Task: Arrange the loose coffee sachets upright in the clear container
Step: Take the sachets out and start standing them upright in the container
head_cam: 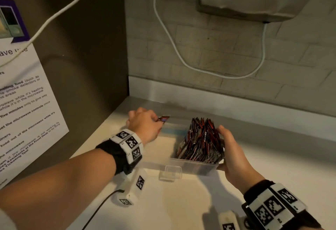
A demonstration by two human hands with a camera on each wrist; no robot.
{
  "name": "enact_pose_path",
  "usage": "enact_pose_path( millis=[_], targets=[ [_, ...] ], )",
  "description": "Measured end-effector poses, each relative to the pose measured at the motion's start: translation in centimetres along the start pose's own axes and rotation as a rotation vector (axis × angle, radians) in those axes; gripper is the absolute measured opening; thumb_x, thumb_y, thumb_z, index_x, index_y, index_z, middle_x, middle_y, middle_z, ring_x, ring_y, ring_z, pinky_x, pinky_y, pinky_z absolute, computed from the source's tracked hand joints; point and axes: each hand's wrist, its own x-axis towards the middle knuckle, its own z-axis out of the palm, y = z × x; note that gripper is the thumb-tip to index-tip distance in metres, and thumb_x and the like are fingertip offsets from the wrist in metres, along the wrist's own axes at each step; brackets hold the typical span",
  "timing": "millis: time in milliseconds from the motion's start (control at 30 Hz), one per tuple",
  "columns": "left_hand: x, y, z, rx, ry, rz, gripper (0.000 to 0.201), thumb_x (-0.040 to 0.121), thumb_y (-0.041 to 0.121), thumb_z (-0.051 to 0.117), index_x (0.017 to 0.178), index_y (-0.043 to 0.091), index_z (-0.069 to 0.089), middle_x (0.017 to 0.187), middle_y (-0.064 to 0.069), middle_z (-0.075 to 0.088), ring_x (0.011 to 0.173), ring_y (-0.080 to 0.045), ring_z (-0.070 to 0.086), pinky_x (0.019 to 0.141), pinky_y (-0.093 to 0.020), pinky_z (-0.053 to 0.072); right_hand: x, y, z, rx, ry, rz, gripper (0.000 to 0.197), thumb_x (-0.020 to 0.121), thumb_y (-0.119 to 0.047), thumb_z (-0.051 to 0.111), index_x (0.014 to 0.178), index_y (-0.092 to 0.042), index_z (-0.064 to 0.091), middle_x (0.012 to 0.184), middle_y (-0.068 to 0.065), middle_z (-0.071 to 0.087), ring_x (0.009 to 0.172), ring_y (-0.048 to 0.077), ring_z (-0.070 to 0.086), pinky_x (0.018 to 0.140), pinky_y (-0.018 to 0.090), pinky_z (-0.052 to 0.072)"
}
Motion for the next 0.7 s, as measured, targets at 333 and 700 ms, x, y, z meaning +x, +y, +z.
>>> enact_pose_path(
  millis=[333,700],
  targets=[
    [-2.7,5.0,3.2,-0.797,-0.715,-0.211,0.06,0.085,0.054,0.048,0.131,0.016,0.041,0.119,-0.014,0.057,0.105,-0.029,0.059,0.093,-0.044,0.051,-0.4,-0.5,0.6,-0.045,-0.038,-0.003,0.053,0.088,-0.067,0.036,0.121,-0.031,0.056,0.109,-0.002,0.071,0.102,0.022,0.066,0.09,0.049,0.05],
    [-5.1,1.2,1.0,-0.867,-1.161,-0.038,0.136,0.066,-0.019,0.069,0.145,0.054,-0.013,0.149,-0.007,0.039,0.13,-0.024,0.047,0.109,-0.046,0.039,-2.3,-0.3,1.4,-0.129,-0.208,-0.03,0.047,0.09,-0.064,0.033,0.115,-0.039,0.063,0.109,-0.007,0.072,0.103,0.016,0.067,0.095,0.048,0.049]
  ],
)
